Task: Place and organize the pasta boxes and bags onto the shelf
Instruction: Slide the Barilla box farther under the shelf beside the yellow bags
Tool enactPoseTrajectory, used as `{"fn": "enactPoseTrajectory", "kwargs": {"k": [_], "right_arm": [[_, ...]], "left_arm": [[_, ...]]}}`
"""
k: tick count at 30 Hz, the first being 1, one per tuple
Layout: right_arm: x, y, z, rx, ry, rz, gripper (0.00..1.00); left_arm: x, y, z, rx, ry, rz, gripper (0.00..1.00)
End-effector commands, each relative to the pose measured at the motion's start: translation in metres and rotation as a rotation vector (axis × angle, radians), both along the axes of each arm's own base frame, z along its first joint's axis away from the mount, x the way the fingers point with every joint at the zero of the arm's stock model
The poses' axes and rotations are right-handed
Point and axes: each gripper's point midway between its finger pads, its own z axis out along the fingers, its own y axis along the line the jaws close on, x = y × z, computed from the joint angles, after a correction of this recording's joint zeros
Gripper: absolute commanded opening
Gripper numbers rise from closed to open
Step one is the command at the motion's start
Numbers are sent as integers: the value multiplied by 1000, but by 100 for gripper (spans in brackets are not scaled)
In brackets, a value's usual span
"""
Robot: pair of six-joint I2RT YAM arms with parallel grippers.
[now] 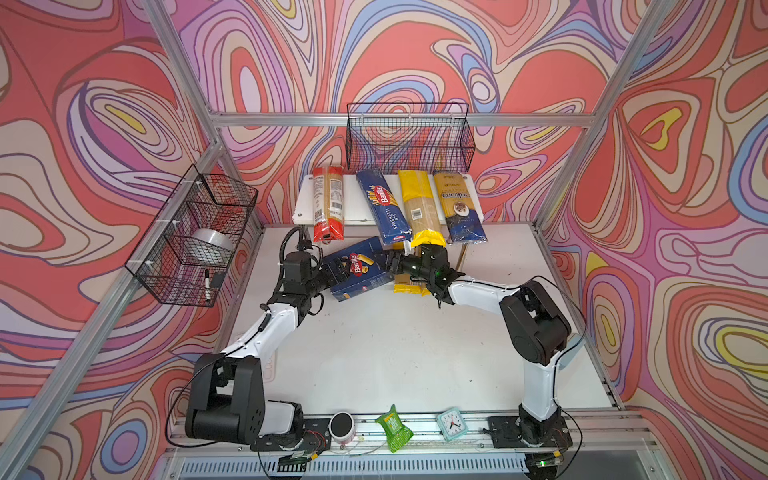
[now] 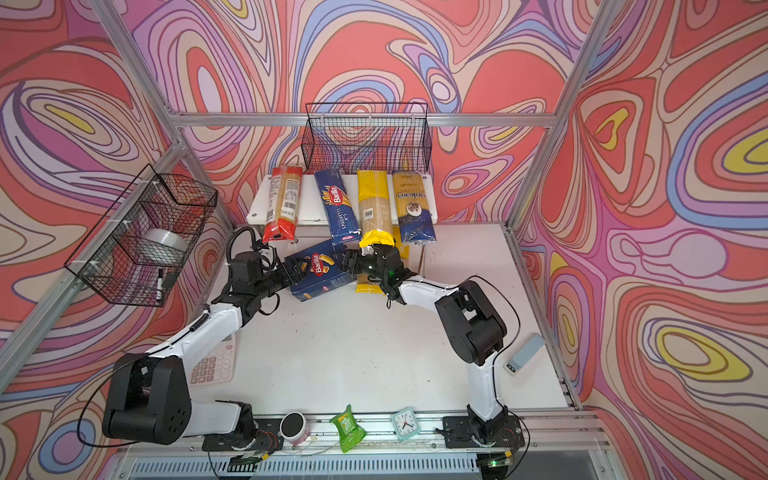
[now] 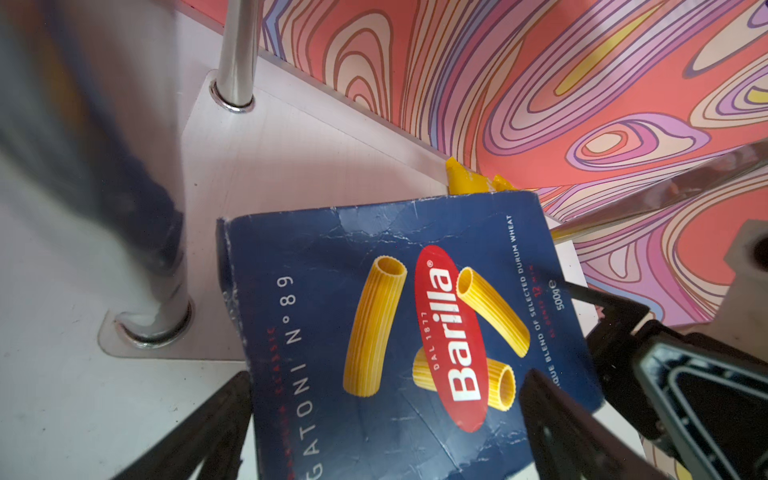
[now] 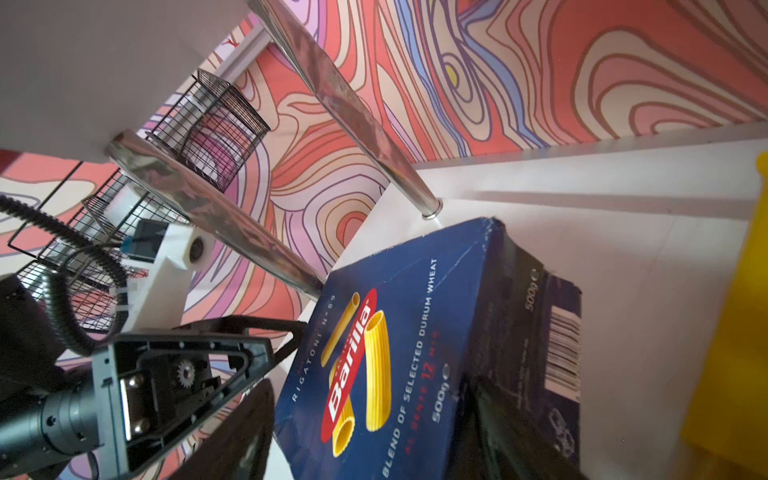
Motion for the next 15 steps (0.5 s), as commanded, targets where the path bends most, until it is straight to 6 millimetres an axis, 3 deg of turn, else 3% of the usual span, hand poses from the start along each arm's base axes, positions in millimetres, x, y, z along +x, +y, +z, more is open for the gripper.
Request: {"fn": "enactPoseTrajectory", "kwargs": {"k": [1, 15], "right_arm": [[-22, 29, 26, 50, -81, 117, 77], [9, -19, -18, -179, 73, -113, 78]], "left_arm": [[15, -17, 52, -94, -143, -51, 100], [25, -17, 53, -91, -148, -45, 100]]}}
